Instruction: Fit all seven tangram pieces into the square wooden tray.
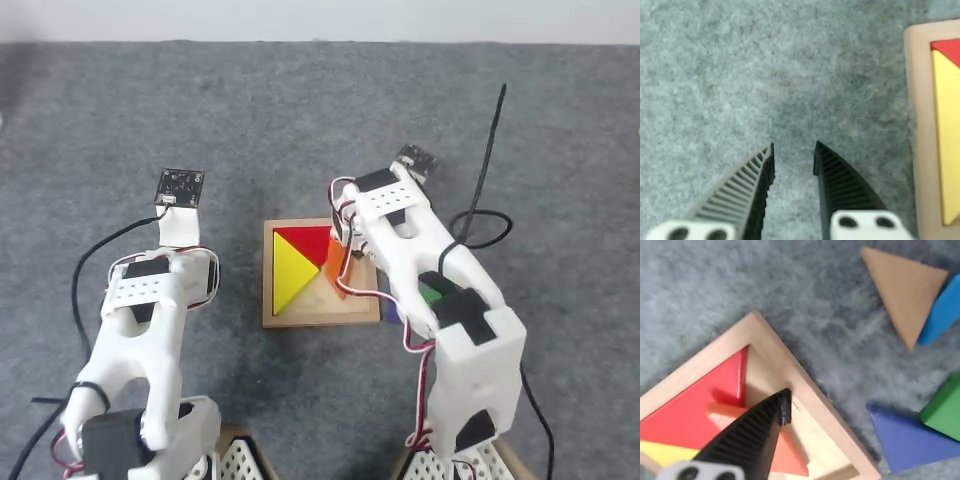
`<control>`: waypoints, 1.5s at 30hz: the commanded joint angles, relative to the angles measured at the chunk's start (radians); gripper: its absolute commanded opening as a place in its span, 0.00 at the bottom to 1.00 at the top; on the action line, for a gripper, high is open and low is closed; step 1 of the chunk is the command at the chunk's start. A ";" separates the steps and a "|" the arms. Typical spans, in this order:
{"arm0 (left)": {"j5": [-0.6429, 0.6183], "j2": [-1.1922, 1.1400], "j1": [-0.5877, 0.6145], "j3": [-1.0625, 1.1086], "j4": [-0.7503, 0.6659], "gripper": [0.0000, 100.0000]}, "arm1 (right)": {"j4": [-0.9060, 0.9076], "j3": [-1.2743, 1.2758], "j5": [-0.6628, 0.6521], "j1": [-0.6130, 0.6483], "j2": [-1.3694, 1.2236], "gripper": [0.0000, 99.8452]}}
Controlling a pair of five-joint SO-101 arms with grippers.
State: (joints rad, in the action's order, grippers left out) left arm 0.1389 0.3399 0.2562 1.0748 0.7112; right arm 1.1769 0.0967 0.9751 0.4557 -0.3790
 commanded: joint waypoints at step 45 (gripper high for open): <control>0.005 0.006 -0.006 -0.004 -0.018 0.12 | -0.328 0.443 -0.216 -0.005 0.234 0.68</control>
State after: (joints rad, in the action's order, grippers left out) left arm 0.1389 0.3399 0.2562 1.0748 0.7112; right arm 0.8577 0.5247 0.7802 0.4741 -0.1120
